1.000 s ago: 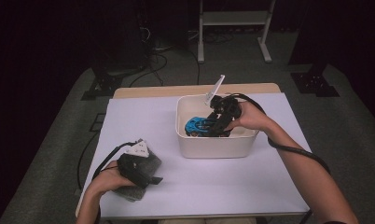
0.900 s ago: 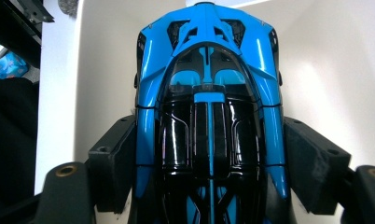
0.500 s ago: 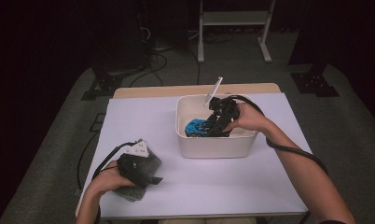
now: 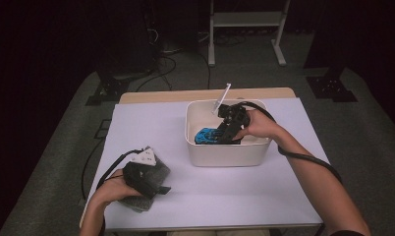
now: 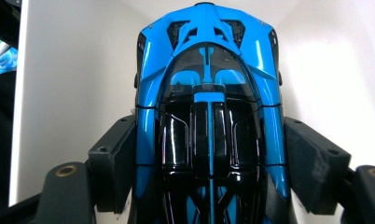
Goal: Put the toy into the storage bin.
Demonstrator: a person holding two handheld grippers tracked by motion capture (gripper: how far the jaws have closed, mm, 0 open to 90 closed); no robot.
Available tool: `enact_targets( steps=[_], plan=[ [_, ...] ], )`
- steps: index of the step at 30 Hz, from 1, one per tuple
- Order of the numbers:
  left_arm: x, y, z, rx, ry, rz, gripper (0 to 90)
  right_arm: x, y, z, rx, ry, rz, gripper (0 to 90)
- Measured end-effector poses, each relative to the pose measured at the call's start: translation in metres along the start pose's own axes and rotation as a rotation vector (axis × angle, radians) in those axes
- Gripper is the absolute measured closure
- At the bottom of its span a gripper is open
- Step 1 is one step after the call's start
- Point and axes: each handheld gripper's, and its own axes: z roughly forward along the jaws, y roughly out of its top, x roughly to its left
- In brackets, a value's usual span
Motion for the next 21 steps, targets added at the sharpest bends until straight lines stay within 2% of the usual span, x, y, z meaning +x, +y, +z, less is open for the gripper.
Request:
enact_targets(
  steps=[14, 21],
  plan=[
    [-0.0001, -0.0001, -0.0007, -0.002, 0.0, 0.002, 8.4, -0.0048, -0.0004, 0.0082, 0.033, 0.019, 0.031, 25.1],
    [-0.0005, 0.0003, -0.0009, -0.005, -0.001, 0.006, 8.4, -0.0058, -0.0012, 0.0105, 0.04, 0.013, 0.037, 25.0]
  ],
)
